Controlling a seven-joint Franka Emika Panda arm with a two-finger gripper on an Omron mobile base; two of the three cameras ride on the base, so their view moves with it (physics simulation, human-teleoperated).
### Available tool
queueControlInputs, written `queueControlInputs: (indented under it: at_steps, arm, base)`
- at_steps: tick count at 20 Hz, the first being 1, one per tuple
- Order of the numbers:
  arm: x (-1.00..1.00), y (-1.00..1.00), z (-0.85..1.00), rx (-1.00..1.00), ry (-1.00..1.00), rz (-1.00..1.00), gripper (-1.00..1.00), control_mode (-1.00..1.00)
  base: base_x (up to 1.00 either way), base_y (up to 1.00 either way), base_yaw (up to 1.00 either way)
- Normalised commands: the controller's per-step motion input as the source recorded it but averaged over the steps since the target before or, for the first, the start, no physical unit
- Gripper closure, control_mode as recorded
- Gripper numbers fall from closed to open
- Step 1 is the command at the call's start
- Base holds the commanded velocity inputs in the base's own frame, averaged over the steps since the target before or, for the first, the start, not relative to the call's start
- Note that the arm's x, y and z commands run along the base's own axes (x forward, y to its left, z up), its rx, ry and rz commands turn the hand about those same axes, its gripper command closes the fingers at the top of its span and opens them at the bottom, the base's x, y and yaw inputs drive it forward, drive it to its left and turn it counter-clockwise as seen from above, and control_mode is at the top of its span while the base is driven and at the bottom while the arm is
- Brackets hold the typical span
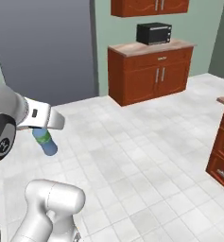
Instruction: Move the drinks to the dining counter.
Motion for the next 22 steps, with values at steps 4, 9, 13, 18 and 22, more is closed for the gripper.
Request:
queueControlInputs:
  at_steps: [4,9,13,18,22]
  arm:
    - [0.00,0.00,0.00,0.00,0.00,0.00,1.00,1.00]
    - [0.00,0.00,0.00,0.00,0.00,0.00,1.00,1.00]
    - [0.00,0.00,0.00,0.00,0.00,0.00,1.00,1.00]
    - [0.00,0.00,0.00,0.00,0.00,0.00,1.00,1.00]
    - [0.00,0.00,0.00,0.00,0.00,0.00,1.00,1.00]
  base:
    - [0.03,-1.00,-0.59]
    - [0.03,-1.00,-0.69]
    - [0.67,-0.73,-0.54]
    - [1.00,-0.46,-0.21]
    - [1.00,0.18,-0.24]
